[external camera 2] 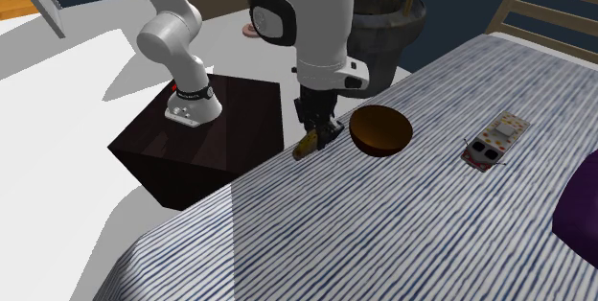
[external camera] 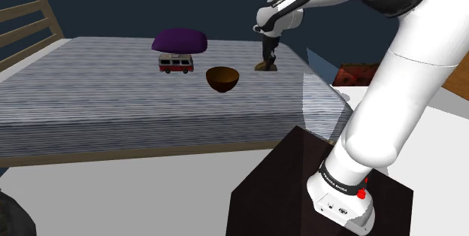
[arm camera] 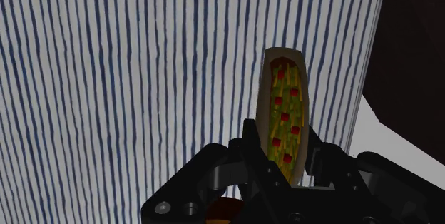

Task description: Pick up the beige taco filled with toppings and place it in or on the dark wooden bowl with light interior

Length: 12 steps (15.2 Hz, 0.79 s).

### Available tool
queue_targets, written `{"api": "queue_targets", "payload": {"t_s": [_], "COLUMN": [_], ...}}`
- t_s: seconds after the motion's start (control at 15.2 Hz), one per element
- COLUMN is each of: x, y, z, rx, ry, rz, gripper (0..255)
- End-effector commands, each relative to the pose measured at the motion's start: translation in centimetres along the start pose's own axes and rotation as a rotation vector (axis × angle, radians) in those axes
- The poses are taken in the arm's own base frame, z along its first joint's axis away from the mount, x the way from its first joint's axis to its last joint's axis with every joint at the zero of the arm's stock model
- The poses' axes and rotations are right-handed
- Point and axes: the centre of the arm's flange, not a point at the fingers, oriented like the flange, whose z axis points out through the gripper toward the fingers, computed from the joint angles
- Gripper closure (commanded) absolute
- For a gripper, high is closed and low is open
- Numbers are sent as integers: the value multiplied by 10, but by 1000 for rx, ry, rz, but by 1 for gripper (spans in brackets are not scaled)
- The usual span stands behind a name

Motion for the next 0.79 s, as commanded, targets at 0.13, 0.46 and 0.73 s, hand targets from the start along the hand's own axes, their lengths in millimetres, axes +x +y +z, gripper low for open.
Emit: {"api": "queue_targets", "payload": {"t_s": [0.13, 0.46, 0.73], "x": [0, 25, 78], "y": [1, 6, 14], "z": [-21, -37, -40], "rx": [0, 0, 0], "ry": [0, 0, 0], "rz": [0, 0, 0], "gripper": [255, 255, 255]}}
